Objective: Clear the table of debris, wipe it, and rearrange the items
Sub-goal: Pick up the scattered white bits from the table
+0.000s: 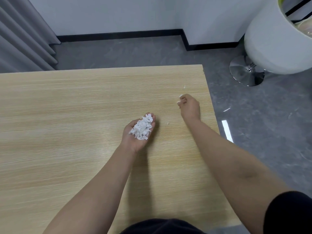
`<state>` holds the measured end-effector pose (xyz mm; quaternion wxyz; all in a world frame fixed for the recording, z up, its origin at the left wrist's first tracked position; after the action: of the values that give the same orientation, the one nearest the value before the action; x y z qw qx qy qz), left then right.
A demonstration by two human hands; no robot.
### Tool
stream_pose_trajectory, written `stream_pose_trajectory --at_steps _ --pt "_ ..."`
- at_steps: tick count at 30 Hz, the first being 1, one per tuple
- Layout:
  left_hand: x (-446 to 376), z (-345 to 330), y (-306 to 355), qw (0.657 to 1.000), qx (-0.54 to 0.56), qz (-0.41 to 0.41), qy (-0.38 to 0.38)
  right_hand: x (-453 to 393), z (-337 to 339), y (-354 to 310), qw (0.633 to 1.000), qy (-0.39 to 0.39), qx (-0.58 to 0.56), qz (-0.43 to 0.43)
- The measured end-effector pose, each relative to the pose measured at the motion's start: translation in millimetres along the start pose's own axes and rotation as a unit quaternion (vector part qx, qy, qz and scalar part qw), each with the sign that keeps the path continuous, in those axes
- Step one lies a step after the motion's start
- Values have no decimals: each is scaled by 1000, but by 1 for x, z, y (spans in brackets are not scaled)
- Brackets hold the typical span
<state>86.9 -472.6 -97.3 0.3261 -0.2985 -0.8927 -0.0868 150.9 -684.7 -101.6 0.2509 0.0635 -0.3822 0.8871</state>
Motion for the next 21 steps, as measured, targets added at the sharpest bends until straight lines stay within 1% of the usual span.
stream_pose_trajectory --at_steps 2,6,10,15,19,21 --pt "-4 0 -1 1000 -6 2 1 -11 5 0 1000 1 -5 -11" --pt "-12 -3 1 998 -54 9 -7 -26 4 1 999 -27 41 -17" --pt "-17 -6 -1 999 -29 -2 14 -34 1 0 997 -45 60 5" --pt "-21 -7 -2 999 -30 -2 23 -44 6 1 999 -22 41 19" --pt "-20 -10 -3 999 -33 -3 11 -58 16 -6 999 25 32 32" --pt "-20 -11 -3 1000 -23 3 2 -64 18 -9 999 31 25 32"
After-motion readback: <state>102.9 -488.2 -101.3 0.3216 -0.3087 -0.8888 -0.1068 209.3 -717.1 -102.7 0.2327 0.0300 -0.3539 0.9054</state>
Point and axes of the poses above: each hand's wrist, its own x-axis away from the middle knuckle, its own z-axis out of the back of the hand, y = z × x, the point moved 7 cm from there along -x, towards the middle knuckle, and after that the axes turned 6 degrees about -y, right-handed, at the moved point
